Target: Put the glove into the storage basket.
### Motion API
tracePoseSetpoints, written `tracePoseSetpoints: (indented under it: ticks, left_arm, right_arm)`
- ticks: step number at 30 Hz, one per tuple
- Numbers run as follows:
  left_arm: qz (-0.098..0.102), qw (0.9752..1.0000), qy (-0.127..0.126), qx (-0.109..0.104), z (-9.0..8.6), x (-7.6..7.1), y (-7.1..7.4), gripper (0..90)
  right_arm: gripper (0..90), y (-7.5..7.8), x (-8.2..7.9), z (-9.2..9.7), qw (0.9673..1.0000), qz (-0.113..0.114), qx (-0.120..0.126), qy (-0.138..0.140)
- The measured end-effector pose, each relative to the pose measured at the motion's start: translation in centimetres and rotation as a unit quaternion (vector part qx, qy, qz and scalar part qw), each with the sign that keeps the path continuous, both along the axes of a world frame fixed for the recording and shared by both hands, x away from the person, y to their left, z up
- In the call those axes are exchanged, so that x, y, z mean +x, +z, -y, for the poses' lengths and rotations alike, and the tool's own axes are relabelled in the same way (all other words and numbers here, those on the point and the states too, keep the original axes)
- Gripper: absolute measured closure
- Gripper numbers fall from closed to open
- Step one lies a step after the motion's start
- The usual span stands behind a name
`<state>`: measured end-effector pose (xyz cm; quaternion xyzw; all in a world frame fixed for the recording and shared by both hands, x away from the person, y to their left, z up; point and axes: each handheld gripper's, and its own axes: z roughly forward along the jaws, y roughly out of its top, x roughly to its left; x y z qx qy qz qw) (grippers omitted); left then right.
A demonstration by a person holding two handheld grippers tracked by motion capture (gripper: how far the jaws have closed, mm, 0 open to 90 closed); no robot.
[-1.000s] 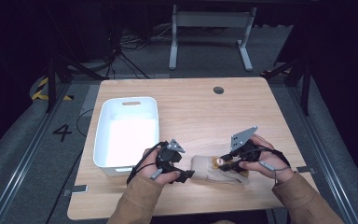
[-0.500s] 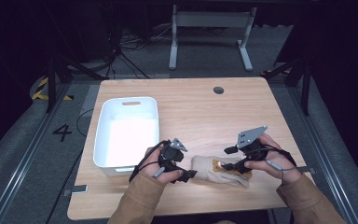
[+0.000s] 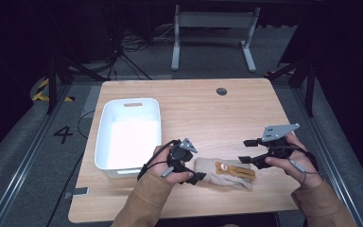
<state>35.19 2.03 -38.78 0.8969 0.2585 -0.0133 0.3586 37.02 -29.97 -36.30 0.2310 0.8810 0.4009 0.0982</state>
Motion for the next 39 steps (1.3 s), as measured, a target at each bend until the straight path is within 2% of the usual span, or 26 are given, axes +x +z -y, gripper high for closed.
tracePoseSetpoints:
  ticks: [5, 9, 12, 14, 19, 24, 26, 29, 32, 39]
  left_arm:
    - [-0.001, 1.0000, 0.007, 0.003, -0.1, 0.1, 0.0, 23.1]
    - [-0.001, 1.0000, 0.003, 0.007, 0.0, 0.0, 0.0, 23.5]
    - [0.006, 1.0000, 0.001, 0.004, 0.1, 0.0, -0.1, 23.6]
    - [0.013, 0.9999, 0.004, 0.003, 0.2, 0.0, -0.2, 21.2]
    - [0.016, 0.9999, 0.002, -0.002, 0.3, 0.0, -0.1, 21.8]
    - [0.017, 0.9998, -0.007, -0.004, 0.7, 0.0, -0.2, 22.4]
    - [0.018, 0.9998, -0.007, 0.000, 0.8, 0.0, -0.3, 22.3]
    - [0.019, 0.9998, -0.006, 0.002, 0.9, 0.0, -0.3, 21.7]
    - [0.018, 0.9998, -0.007, 0.003, 1.0, 0.0, -0.3, 21.8]
    - [0.018, 0.9997, -0.014, 0.003, 1.4, 0.0, -0.5, 21.9]
  right_arm:
    - [35.6, 0.6, 0.3, 1.5, 0.9991, 0.009, 0.019, -0.036]
    - [35.4, 0.8, 0.7, 2.8, 0.9964, 0.020, 0.025, -0.078]
    - [35.4, 0.7, 1.2, 3.7, 0.9928, 0.021, 0.024, -0.115]
    - [35.3, 0.6, 1.5, 4.2, 0.9914, 0.021, 0.021, -0.128]
    - [34.5, 0.1, 2.0, 5.2, 0.9873, 0.022, 0.018, -0.156]
    - [30.0, -0.8, 2.7, 6.2, 0.9810, 0.011, 0.015, -0.193]
    - [30.6, -1.1, 3.0, 6.5, 0.9798, 0.005, 0.011, -0.200]
    - [30.2, -1.6, 3.4, 7.0, 0.9785, -0.003, 0.020, -0.205]
    - [30.0, -2.1, 3.7, 7.3, 0.9754, 0.009, 0.004, -0.220]
    - [29.7, -3.8, 4.6, 8.0, 0.9711, -0.005, -0.011, -0.238]
